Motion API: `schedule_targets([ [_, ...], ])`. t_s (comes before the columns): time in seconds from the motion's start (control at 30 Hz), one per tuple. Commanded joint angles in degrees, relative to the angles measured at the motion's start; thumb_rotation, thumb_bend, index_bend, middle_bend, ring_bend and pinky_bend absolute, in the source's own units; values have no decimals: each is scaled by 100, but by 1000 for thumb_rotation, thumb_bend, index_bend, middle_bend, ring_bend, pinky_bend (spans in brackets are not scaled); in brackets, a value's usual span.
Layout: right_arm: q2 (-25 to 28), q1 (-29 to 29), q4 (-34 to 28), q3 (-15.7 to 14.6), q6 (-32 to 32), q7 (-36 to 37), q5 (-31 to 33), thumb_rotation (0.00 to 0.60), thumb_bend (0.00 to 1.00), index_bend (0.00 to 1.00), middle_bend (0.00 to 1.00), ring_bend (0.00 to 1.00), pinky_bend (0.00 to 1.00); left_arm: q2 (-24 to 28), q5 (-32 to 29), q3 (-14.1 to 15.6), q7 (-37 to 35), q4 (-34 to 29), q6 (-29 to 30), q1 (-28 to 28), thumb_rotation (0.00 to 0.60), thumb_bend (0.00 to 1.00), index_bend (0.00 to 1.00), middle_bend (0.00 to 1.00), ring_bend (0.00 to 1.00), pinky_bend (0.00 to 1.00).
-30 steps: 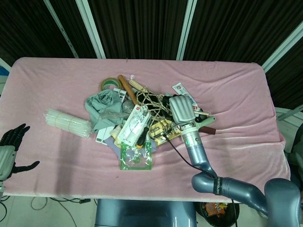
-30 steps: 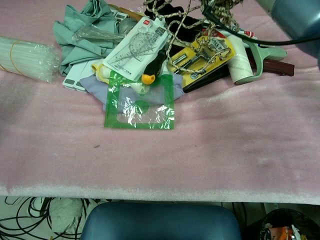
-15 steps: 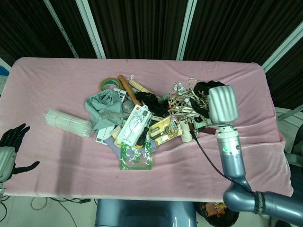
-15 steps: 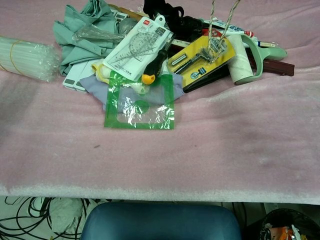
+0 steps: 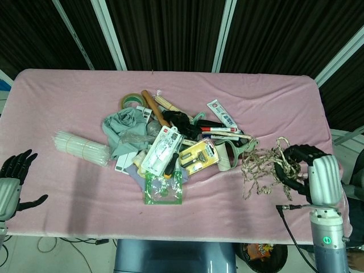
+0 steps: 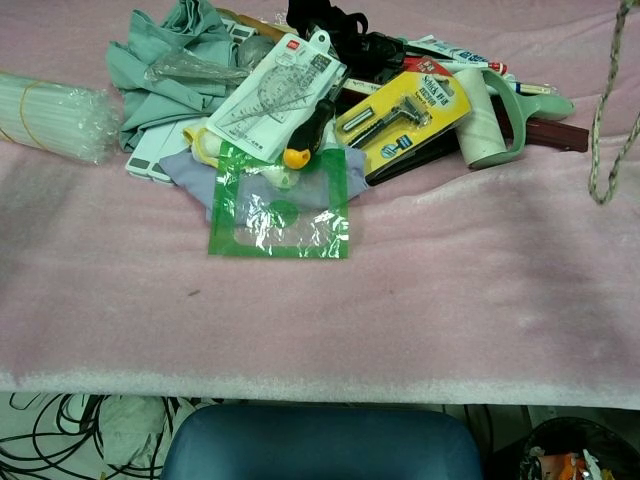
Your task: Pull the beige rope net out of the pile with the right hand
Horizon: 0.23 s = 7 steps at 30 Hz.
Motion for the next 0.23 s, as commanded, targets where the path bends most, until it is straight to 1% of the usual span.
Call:
schedule_targets([
  [0.03, 89, -276, -96, -345, 162, 195, -431, 600, 625, 787, 670, 608, 625, -3, 2, 0, 5, 5, 3, 1, 600, 0, 0, 0, 0, 0],
  [0.13, 16, -345, -65, -524, 119, 202, -673, 600, 625, 787, 670, 608, 625, -4, -2, 2, 2, 20, -1, 2, 600, 0, 0, 0, 0, 0],
  [0.23, -81, -342, 5, -602, 14, 107, -767, 600, 625, 787, 670, 608, 625, 3, -5, 3, -11, 24, -13, -2, 600, 0, 0, 0, 0, 0],
])
